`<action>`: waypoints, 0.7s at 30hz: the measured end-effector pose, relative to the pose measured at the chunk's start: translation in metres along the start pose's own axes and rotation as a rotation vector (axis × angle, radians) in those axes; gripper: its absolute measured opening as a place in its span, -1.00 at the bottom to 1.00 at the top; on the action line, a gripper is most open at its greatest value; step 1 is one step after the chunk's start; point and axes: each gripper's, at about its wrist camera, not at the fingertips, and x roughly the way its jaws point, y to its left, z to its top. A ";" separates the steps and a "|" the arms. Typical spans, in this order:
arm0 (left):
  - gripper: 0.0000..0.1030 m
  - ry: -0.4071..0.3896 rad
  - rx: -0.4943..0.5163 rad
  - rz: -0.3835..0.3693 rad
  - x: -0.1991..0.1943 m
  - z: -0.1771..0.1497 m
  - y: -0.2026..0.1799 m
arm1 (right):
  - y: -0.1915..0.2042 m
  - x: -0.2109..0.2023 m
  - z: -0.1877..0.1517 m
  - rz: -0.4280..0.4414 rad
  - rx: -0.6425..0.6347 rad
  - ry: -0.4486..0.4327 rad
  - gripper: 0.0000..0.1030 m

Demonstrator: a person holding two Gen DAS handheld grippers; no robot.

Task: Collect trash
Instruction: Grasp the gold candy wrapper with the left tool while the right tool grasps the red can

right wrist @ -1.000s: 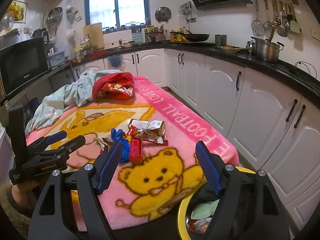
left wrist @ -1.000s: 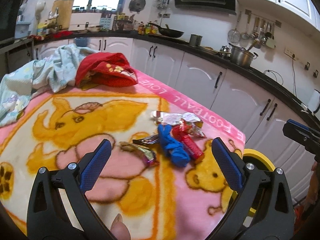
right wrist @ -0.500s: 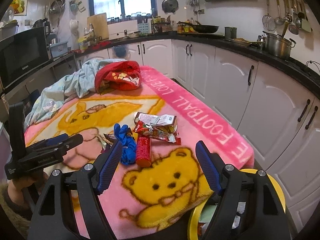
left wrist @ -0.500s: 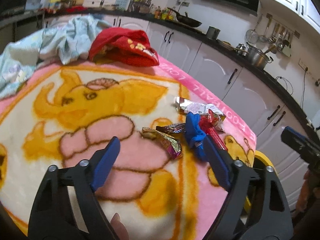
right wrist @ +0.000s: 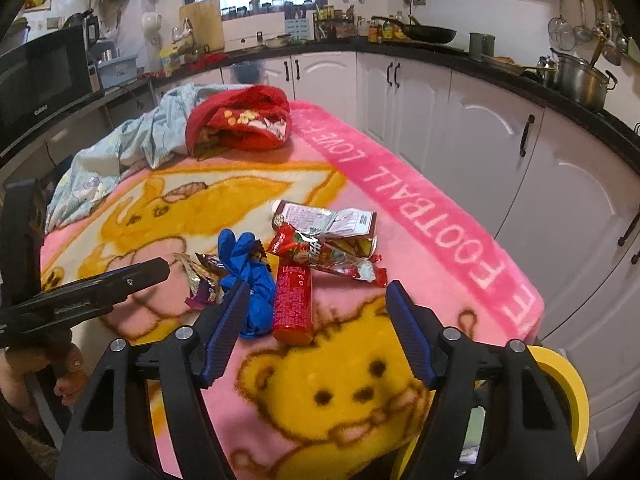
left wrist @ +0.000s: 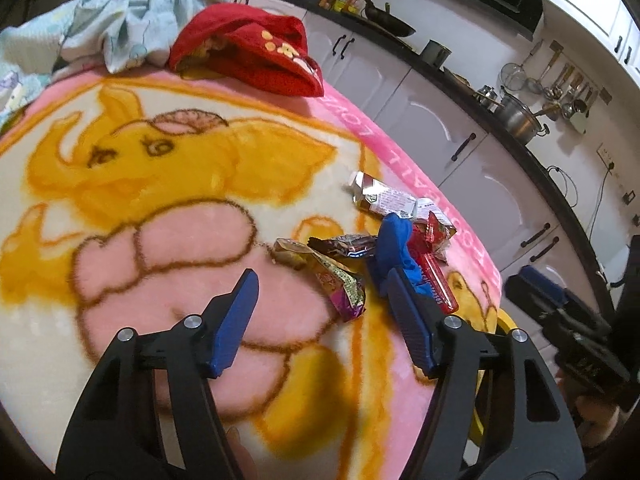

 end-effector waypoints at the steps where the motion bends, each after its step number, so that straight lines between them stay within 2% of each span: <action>1: 0.08 0.005 -0.002 -0.003 0.002 0.000 0.000 | 0.000 0.006 0.000 0.004 0.003 0.011 0.22; 5: 0.02 0.029 -0.015 -0.019 0.013 0.002 0.000 | 0.000 0.022 -0.001 0.014 0.008 0.042 0.07; 8: -0.09 0.052 -0.047 -0.040 0.022 0.004 0.002 | -0.001 0.032 -0.001 0.030 0.023 0.067 0.01; 13: -0.24 0.082 -0.076 -0.050 0.033 0.006 0.005 | -0.003 0.045 -0.004 0.044 0.034 0.100 -0.03; 21: -0.37 0.097 -0.088 -0.057 0.043 0.006 0.007 | 0.000 0.061 -0.006 0.066 0.031 0.133 -0.09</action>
